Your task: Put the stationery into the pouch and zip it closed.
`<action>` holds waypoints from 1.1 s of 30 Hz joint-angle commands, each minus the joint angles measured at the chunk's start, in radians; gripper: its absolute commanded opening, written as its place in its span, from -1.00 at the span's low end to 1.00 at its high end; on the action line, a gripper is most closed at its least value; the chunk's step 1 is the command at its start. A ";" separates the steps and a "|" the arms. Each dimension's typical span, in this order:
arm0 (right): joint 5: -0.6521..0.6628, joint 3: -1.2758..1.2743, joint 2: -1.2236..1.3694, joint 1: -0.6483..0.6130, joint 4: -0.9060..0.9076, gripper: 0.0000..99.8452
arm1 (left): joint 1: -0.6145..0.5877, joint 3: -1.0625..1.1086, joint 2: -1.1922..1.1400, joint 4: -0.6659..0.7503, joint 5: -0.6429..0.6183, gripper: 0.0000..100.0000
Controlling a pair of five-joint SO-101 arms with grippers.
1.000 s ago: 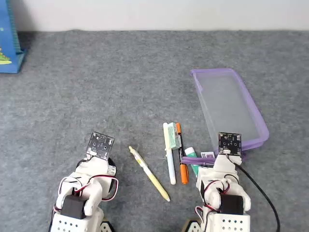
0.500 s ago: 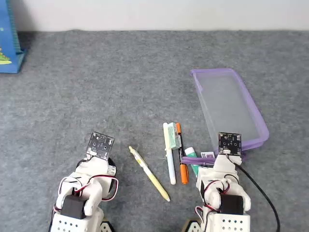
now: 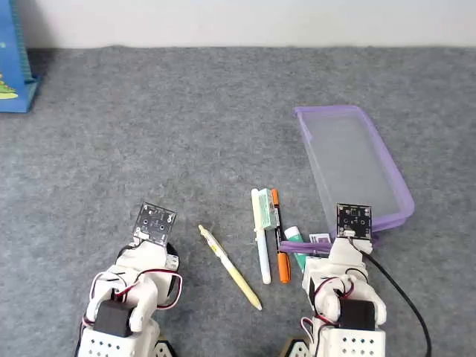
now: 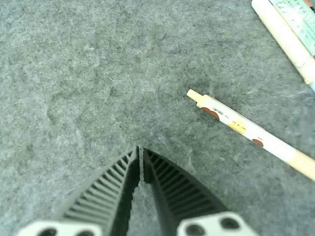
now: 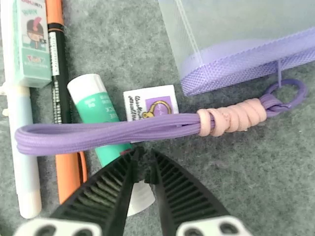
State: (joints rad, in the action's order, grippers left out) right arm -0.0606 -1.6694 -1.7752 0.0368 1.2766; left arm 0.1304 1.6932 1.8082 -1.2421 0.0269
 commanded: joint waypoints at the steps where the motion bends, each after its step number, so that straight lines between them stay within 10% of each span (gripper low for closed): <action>1: 0.011 -0.015 -0.005 0.024 0.013 -0.98 | -0.005 -0.010 0.014 -0.008 0.005 -0.97; 20: 0.020 0.473 0.045 0.114 0.073 -0.98 | -0.003 -0.010 0.014 -0.008 0.005 -0.97; 33: -0.046 0.772 0.808 0.105 0.058 -0.98 | -0.002 -0.010 0.014 -0.008 0.005 -0.97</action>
State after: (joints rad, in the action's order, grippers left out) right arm -0.0898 -0.9743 -1.1017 0.1304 1.3932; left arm 0.1304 1.6932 1.8082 -1.2421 0.0269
